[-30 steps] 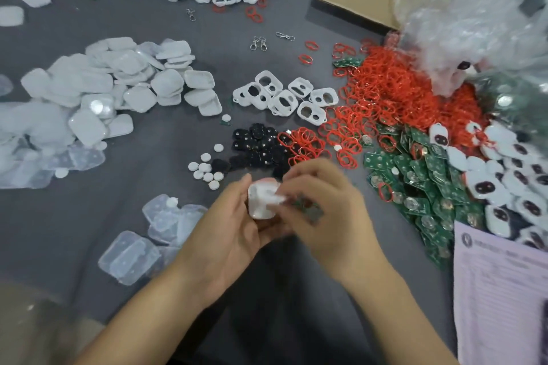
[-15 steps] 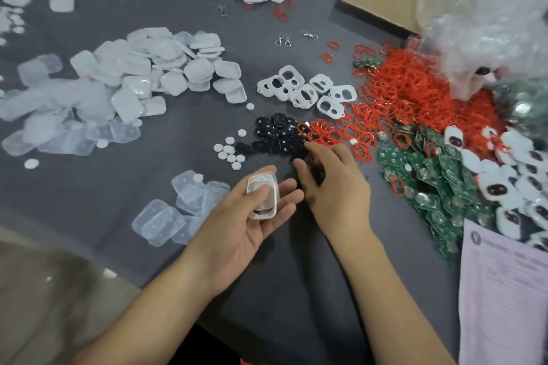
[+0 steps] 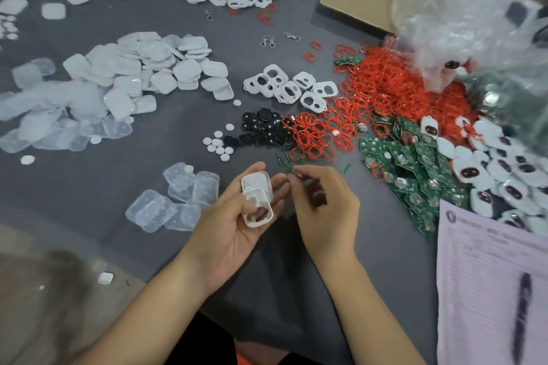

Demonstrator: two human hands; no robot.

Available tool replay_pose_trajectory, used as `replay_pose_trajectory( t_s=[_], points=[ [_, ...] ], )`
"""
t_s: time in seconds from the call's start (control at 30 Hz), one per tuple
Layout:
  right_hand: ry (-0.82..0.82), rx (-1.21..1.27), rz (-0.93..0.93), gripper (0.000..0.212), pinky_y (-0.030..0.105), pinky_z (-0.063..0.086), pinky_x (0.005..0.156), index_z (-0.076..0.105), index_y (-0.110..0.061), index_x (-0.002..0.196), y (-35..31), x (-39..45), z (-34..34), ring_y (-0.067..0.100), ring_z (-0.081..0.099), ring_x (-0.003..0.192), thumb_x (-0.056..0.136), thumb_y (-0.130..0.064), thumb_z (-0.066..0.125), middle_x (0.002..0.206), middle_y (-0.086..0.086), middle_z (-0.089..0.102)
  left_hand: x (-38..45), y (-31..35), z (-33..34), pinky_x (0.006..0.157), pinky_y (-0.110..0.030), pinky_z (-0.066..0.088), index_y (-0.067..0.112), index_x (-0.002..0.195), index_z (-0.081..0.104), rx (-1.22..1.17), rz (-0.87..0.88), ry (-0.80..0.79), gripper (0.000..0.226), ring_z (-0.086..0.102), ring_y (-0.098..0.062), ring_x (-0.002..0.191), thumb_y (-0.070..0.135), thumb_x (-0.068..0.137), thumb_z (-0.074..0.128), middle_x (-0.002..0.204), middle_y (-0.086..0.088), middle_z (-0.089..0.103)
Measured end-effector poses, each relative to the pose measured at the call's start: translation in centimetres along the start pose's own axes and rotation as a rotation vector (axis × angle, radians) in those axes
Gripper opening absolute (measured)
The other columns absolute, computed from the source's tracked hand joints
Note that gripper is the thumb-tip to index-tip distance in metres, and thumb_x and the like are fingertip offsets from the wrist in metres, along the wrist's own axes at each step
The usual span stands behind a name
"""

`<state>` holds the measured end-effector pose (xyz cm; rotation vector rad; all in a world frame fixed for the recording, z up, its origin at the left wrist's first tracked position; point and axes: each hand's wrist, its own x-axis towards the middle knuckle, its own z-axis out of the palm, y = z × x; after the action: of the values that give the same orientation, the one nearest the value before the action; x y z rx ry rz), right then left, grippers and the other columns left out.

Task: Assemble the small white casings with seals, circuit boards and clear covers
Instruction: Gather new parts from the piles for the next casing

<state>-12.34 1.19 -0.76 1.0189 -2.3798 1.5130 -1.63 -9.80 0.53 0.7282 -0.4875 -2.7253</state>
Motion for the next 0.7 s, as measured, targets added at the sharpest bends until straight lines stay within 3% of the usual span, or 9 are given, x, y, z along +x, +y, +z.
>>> replay_pose_trajectory(
  t_s=[0.13, 0.23, 0.4, 0.5, 0.7],
  points=[
    [-0.033, 0.052, -0.032, 0.003, 0.016, 0.046, 0.067, 0.069, -0.022, 0.098, -0.9, -2.3, -0.9, 0.007, 0.063, 0.076, 0.097, -0.023, 0.067, 0.09, -0.014, 0.065, -0.7, -0.9, -0.5, 0.099, -0.041, 0.058, 0.007, 0.142, 0.054, 0.007, 0.008, -0.012, 0.065, 0.071, -0.032, 0.115, -0.007, 0.08, 0.041, 0.131, -0.025, 0.068],
    [-0.054, 0.043, -0.079, 0.011, 0.025, 0.046, 0.063, 0.069, -0.012, 0.092, -1.1, -2.9, -1.1, 0.014, 0.06, 0.071, 0.099, -0.019, 0.063, 0.084, -0.005, 0.064, -1.3, -1.0, -0.4, 0.09, -0.038, 0.062, 0.009, 0.138, 0.056, -0.012, -0.001, -0.035, 0.053, 0.07, -0.029, 0.116, 0.011, 0.087, 0.046, 0.136, -0.024, 0.065],
    [-0.13, 0.05, -0.131, 0.009, 0.019, 0.045, 0.072, 0.075, -0.005, 0.095, -1.0, -2.7, -0.8, 0.01, 0.06, 0.078, 0.097, -0.008, 0.067, 0.091, 0.001, 0.065, -1.2, -0.7, -0.4, 0.113, -0.045, 0.045, 0.007, 0.147, 0.05, 0.008, -0.032, 0.002, 0.054, 0.056, -0.031, 0.137, 0.03, 0.099, 0.041, 0.141, -0.024, 0.062],
    [-0.148, 0.05, -0.165, 0.009, 0.026, 0.052, 0.075, 0.077, -0.004, 0.098, -0.7, -2.7, -0.6, 0.014, 0.065, 0.084, 0.096, -0.006, 0.069, 0.094, 0.004, 0.068, -1.0, -0.9, -0.7, 0.116, -0.045, 0.041, 0.009, 0.148, 0.049, 0.03, -0.031, 0.024, 0.052, 0.057, -0.031, 0.135, 0.037, 0.109, 0.03, 0.14, -0.023, 0.063],
    [-0.15, 0.019, -0.121, 0.007, 0.032, 0.054, 0.07, 0.08, -0.009, 0.099, -0.7, -2.4, -0.5, 0.015, 0.064, 0.078, 0.092, -0.009, 0.078, 0.093, 0.001, 0.068, -0.8, -1.2, -1.0, 0.114, -0.044, 0.044, 0.007, 0.147, 0.05, 0.041, -0.02, 0.021, 0.052, 0.058, -0.03, 0.13, 0.037, 0.109, 0.03, 0.143, -0.024, 0.06]
  ],
)
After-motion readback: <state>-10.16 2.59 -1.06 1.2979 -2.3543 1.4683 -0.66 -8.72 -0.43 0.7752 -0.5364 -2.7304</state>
